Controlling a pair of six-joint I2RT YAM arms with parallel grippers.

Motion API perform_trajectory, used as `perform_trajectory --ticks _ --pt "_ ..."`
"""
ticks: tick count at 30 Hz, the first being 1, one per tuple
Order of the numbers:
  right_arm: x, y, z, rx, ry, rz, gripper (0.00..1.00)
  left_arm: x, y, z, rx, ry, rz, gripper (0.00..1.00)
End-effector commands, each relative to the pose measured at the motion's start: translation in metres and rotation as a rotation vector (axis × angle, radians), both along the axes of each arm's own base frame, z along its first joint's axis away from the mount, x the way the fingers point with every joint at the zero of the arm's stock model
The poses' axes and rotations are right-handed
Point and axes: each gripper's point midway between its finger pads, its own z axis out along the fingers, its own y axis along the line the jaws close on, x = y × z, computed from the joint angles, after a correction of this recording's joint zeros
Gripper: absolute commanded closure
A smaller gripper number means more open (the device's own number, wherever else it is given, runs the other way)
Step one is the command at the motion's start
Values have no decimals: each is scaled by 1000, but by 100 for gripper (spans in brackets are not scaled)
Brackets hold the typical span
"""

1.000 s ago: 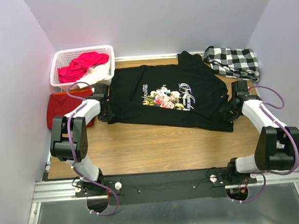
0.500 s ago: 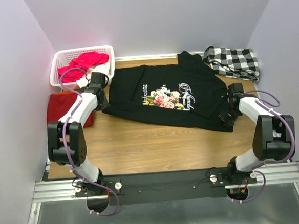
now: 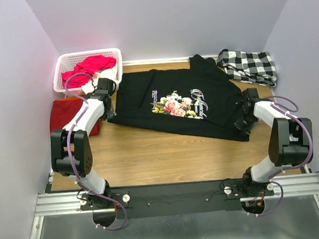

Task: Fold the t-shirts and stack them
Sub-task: Fold the flattened tshirt in 1/3 of the way

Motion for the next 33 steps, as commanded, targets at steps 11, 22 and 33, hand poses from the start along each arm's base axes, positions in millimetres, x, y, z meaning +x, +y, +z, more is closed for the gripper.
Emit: perform_trajectory --ticks 11,22,33 --pt "-14 -21 10 -106 88 -47 65 2 0 28 -23 -92 40 33" --pt "-9 -27 22 -136 135 1 65 30 -36 16 -171 -122 -76 33" --pt "48 -25 69 -117 -68 99 57 36 -65 -14 -226 -65 -177 34"
